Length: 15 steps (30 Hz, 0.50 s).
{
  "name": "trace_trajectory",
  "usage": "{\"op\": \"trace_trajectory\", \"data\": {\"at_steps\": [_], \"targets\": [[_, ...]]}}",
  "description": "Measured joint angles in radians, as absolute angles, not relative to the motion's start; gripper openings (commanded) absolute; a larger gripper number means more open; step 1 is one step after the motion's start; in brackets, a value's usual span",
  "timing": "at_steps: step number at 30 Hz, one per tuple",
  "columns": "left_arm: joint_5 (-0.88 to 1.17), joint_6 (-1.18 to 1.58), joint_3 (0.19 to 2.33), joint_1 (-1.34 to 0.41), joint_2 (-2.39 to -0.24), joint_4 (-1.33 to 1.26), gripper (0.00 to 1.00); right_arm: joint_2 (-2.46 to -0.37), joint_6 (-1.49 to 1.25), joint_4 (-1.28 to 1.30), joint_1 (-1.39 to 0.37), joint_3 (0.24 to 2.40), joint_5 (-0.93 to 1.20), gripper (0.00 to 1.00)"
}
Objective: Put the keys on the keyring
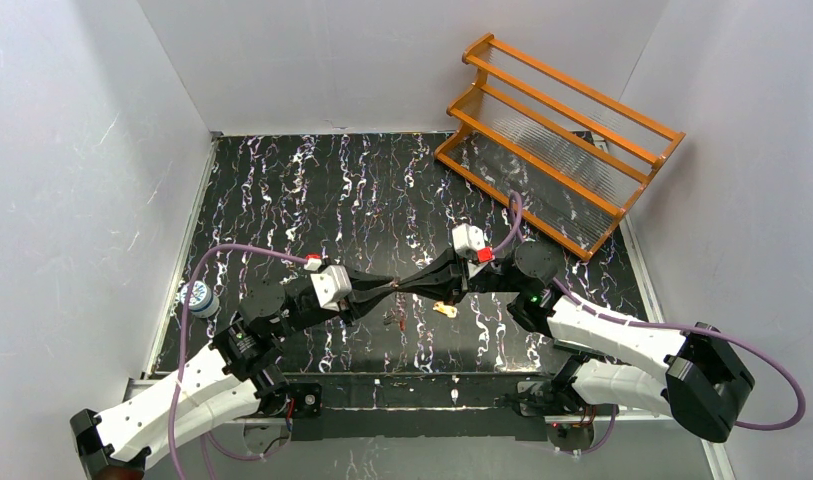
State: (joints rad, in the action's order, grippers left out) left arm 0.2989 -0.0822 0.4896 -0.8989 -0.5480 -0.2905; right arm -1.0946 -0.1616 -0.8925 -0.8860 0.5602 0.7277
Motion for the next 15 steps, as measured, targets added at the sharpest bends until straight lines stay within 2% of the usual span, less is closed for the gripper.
{"op": "trace_trajectory", "data": {"at_steps": [8, 11, 12, 13, 15], "targets": [[0.302, -0.082, 0.49, -0.899, -0.549, -0.292, 0.2, -1.095, -0.164, -0.894, -0.886, 0.56, 0.73, 0.01], [0.3, -0.083, 0.49, -0.899, -0.549, -0.292, 0.31, -1.095, -0.166, -0.896, -0.885, 0.56, 0.733, 0.01], [0.298, -0.086, 0.49, -0.899, -0.549, -0.291, 0.32, -1.095, -0.167, -0.897, -0.885, 0.559, 0.735, 0.01], [0.297, -0.088, 0.49, -0.899, -0.548, -0.291, 0.31, -1.094, -0.168, -0.899, -0.885, 0.559, 0.737, 0.01], [0.291, -0.087, 0.49, -0.899, -0.545, -0.289, 0.18, -1.094, -0.17, -0.9, -0.886, 0.559, 0.737, 0.01]]}}
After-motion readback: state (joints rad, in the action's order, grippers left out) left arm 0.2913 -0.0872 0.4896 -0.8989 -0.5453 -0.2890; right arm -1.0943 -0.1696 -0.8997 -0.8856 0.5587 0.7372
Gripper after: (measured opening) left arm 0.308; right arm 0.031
